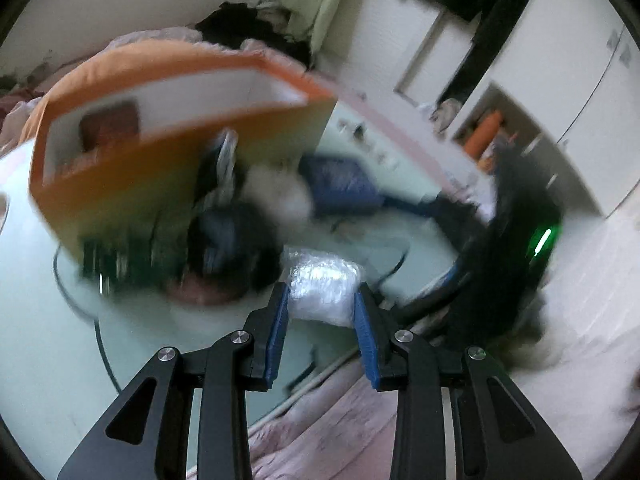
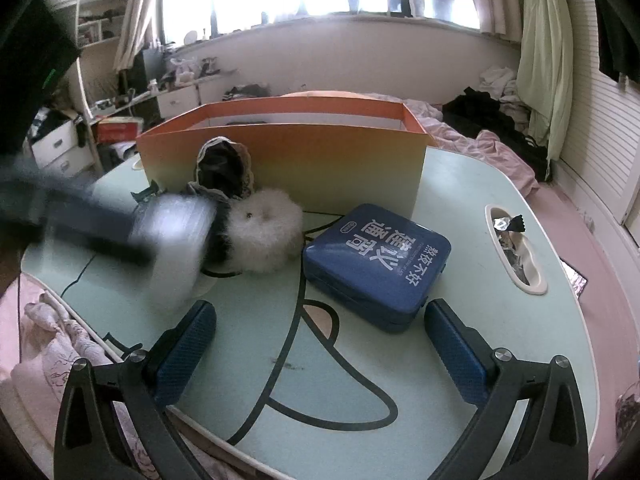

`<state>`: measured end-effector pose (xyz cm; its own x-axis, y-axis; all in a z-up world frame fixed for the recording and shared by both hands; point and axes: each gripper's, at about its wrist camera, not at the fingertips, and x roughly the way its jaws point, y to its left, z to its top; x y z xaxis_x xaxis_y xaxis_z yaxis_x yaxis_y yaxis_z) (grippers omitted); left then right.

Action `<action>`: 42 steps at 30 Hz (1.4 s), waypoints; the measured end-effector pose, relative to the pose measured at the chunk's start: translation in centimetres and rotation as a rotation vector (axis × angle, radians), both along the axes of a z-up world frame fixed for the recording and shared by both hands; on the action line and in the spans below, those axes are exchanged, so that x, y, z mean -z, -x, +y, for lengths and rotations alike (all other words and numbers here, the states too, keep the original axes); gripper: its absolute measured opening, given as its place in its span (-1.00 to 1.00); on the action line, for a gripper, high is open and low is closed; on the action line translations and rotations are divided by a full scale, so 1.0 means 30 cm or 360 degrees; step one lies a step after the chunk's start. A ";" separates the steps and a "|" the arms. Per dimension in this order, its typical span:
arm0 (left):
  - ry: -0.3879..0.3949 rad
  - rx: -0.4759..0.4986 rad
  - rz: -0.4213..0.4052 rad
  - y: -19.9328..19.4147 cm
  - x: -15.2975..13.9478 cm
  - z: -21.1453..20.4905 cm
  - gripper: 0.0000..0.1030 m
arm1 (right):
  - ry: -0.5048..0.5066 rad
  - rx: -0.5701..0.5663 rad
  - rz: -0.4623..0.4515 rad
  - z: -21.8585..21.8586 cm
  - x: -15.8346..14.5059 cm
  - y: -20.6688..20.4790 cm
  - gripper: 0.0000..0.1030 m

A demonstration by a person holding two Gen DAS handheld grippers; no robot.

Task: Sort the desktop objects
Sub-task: 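Lower the clear plastic bag onto the table and open the left gripper, then reach into the box and grasp the dark pouch with red clasp with the right gripper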

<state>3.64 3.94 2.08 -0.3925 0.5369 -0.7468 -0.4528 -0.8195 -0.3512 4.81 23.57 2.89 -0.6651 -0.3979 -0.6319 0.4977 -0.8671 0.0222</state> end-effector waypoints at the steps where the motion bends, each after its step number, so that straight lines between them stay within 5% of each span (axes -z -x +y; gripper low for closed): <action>1: 0.0004 -0.0016 0.0039 -0.006 0.023 -0.006 -0.35 | 0.0000 0.0001 0.0000 0.002 0.001 -0.002 1.00; 3: 0.0019 -0.0072 0.0134 0.006 0.032 -0.014 -0.28 | -0.0003 0.0000 0.0001 -0.003 0.003 0.001 1.00; 6: 0.0077 -0.0125 0.0216 0.004 0.026 -0.006 0.15 | -0.0002 0.0002 0.0000 -0.004 0.003 0.001 1.00; 11: 0.0172 -0.0226 0.0470 -0.091 -0.026 -0.030 0.53 | -0.0002 0.0003 0.0001 -0.003 0.004 0.000 1.00; 17: 0.0361 -0.0439 0.0432 -0.131 0.061 -0.065 0.59 | -0.0001 0.0003 0.0001 0.000 0.005 -0.001 1.00; 20: 0.0427 -0.0462 0.0638 -0.167 0.098 -0.052 0.95 | -0.0005 0.0003 0.0003 -0.005 0.005 0.002 1.00; 29: 0.0325 -0.0451 0.0594 -0.148 0.106 -0.084 0.99 | 0.0128 -0.0050 0.0004 0.010 -0.021 -0.008 0.96; 33: 0.0316 -0.0444 0.0603 -0.156 0.112 -0.089 0.99 | 0.0408 -0.0115 0.0037 0.060 -0.136 0.002 0.39; 35: 0.0320 -0.0446 0.0603 -0.156 0.114 -0.085 0.99 | 0.0518 -0.0165 -0.0004 0.041 -0.236 0.062 0.32; 39: 0.0320 -0.0444 0.0601 -0.153 0.117 -0.078 0.99 | 0.0513 -0.0366 -0.0241 -0.174 -0.406 0.270 0.24; 42: 0.0319 -0.0442 0.0599 -0.149 0.121 -0.072 0.99 | 0.0306 -0.0371 -0.0464 -0.391 -0.397 0.443 0.24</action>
<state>8.11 1.77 -1.56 -0.7618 0.2350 -0.6037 -0.2735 -0.9614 -0.0291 -8.49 11.85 14.81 -0.3472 -0.6457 -0.6801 0.6292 -0.6982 0.3415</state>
